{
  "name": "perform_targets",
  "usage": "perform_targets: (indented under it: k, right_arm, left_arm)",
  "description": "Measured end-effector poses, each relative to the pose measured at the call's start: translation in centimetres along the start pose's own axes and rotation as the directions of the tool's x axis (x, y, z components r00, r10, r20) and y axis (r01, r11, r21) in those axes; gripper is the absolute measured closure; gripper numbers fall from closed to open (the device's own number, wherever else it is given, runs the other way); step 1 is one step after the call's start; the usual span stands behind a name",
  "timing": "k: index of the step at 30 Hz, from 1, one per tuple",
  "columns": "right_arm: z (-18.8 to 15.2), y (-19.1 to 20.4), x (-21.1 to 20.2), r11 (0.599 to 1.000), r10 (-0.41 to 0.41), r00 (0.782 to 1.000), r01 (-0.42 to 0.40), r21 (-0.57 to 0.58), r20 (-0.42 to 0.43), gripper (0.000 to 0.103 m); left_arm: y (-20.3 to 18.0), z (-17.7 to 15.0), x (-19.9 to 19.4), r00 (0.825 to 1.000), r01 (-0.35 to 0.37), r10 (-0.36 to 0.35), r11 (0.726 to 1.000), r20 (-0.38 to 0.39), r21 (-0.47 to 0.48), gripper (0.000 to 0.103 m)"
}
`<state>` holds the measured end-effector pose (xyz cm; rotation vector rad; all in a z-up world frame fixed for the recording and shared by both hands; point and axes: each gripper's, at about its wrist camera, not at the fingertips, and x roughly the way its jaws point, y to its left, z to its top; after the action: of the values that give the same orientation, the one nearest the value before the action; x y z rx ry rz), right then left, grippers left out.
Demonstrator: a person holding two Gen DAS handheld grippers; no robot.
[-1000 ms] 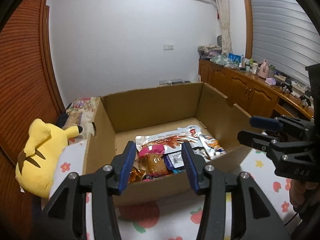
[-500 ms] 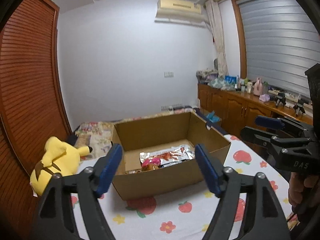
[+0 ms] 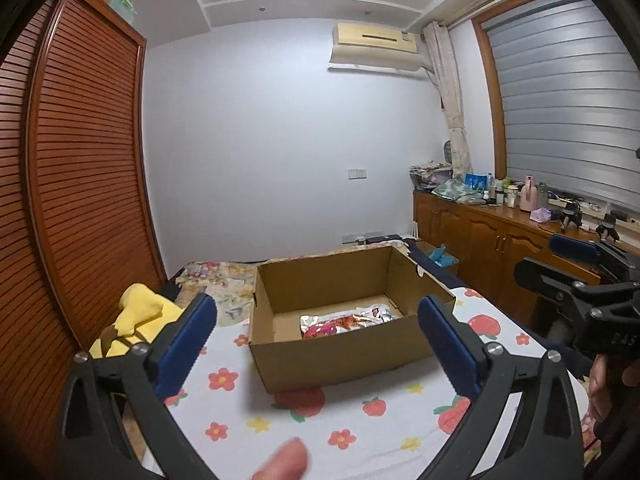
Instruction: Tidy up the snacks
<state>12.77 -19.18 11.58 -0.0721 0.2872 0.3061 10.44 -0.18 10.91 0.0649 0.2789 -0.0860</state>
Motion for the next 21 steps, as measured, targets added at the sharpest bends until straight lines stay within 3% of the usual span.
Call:
perform_targets:
  k: [3, 13, 21]
  right_arm:
    - [-0.4, 0.4, -1.0, 1.000, -0.013, 1.000, 0.013, 0.005, -0.002, 0.000]
    - [-2.7, 1.1, -2.1, 0.999, -0.038, 0.999, 0.038, 0.019, -0.023, 0.000]
    - [-4.5, 0.9, -1.8, 0.998, -0.050, 0.997, 0.052, 0.034, -0.066, 0.000]
  left_arm:
    - [0.0, -0.5, -0.9, 1.000, -0.009, 0.009, 1.000, 0.002, -0.004, 0.000]
    - [-0.1, -3.1, -3.6, 1.000, -0.014, 0.014, 1.000, -0.004, -0.023, 0.000]
    - [0.2, -5.3, -3.2, 0.998, -0.025, 0.022, 0.999, -0.057, -0.046, 0.000]
